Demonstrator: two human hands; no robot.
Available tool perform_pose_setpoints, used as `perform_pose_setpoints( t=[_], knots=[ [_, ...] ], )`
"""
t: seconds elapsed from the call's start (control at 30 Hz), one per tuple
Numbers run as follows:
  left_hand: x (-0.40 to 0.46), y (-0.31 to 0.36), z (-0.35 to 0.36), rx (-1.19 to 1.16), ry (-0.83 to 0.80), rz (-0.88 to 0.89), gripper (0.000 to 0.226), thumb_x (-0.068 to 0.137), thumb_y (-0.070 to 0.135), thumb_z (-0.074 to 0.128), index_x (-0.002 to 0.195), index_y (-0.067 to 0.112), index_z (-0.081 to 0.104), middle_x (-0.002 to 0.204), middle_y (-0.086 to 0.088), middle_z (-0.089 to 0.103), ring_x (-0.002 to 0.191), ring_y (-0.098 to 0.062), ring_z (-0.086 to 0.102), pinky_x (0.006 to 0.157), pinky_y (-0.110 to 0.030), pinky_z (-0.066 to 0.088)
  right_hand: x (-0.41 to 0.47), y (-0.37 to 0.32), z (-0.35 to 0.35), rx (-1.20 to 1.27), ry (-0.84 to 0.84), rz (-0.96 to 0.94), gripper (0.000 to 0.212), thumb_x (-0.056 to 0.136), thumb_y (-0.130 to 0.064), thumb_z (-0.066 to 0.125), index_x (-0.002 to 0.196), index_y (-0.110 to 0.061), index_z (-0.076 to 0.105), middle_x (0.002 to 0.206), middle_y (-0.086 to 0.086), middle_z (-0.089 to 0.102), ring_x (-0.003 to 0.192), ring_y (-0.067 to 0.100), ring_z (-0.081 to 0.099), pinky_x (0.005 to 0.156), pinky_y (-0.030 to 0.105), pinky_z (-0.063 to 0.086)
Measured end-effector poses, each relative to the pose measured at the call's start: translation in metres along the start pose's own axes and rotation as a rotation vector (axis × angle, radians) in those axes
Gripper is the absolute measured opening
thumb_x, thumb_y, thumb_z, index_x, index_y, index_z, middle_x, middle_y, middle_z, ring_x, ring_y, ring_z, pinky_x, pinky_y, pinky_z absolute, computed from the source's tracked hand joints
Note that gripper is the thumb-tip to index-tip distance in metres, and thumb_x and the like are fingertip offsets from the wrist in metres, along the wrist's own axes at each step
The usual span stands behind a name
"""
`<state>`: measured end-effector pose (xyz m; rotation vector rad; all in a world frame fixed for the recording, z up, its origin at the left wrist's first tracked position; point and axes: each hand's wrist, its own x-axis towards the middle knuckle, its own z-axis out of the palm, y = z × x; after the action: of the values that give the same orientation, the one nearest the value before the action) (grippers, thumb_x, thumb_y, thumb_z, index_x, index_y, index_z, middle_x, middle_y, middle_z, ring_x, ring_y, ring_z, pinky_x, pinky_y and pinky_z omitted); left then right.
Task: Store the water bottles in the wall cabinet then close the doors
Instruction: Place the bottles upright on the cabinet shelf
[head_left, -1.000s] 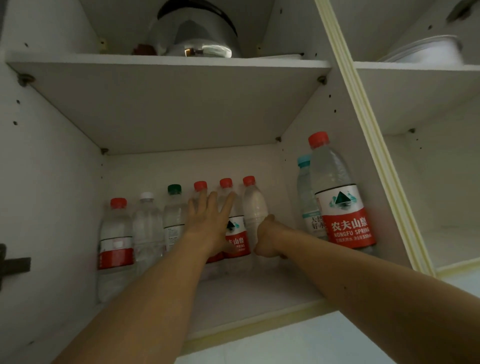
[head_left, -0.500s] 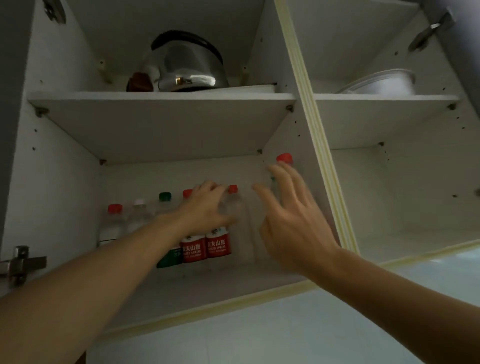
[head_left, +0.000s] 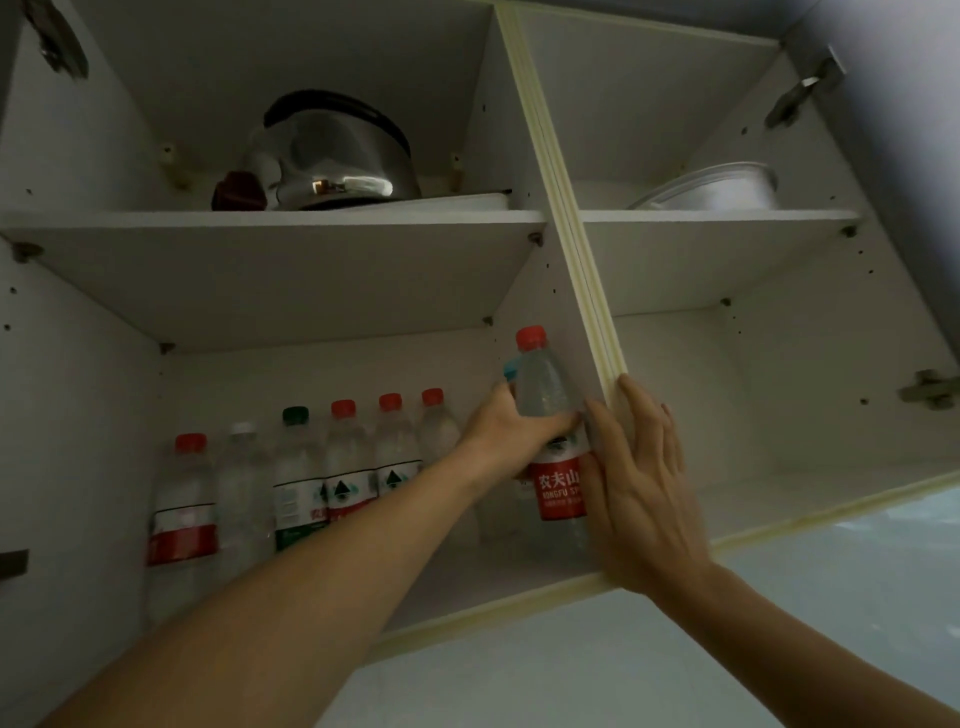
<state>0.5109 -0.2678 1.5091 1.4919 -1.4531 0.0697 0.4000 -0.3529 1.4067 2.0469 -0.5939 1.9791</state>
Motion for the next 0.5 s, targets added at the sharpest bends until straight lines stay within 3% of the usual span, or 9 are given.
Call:
perform_pose_setpoints(
  t=[0.07,0.23,0.4,0.5],
  knots=[
    [0.000,0.002,-0.003,-0.022,0.006,-0.031,0.057,0.078,0.045,0.082,0.123,0.030,0.050,0.113,0.002,0.067,0.100,-0.018,0.069,0.085,-0.045,0.061,0.000,-0.001,-0.001,0.009,-0.004,-0.004,0.058,0.104,-0.041,0.026,0.150,-0.010,0.041,0.161,0.019,0.018,0.152,0.035,0.018,0.120,0.060,0.024],
    [-0.013,0.001,-0.025,0.007,0.038,-0.108,0.061,0.082,0.034,0.081,0.131,0.019,0.049,0.116,-0.007,0.065,0.099,-0.024,0.069,0.080,-0.046,0.063,-0.002,0.000,-0.003,-0.025,-0.025,-0.012,0.057,0.102,-0.040,0.031,0.151,-0.012,0.039,0.163,0.019,0.015,0.153,0.034,0.013,0.121,0.059,0.020],
    [-0.031,-0.020,-0.074,0.121,0.130,-0.141,0.036,0.083,0.031,0.081,0.108,0.028,0.054,0.099,0.002,0.068,0.086,-0.016,0.070,0.062,-0.030,0.057,-0.004,0.003,-0.004,-0.069,-0.033,-0.039,0.058,0.101,-0.038,0.033,0.150,-0.009,0.038,0.162,0.021,0.014,0.153,0.036,0.011,0.122,0.059,0.019],
    [-0.041,-0.036,-0.108,0.225,0.235,-0.200,0.039,0.082,0.031,0.082,0.107,0.027,0.053,0.100,0.001,0.065,0.086,-0.016,0.067,0.065,-0.033,0.055,-0.002,0.002,-0.004,-0.099,-0.040,-0.079,0.062,0.099,-0.043,0.032,0.149,-0.007,0.040,0.161,0.025,0.015,0.153,0.040,0.012,0.120,0.063,0.019]
  ],
)
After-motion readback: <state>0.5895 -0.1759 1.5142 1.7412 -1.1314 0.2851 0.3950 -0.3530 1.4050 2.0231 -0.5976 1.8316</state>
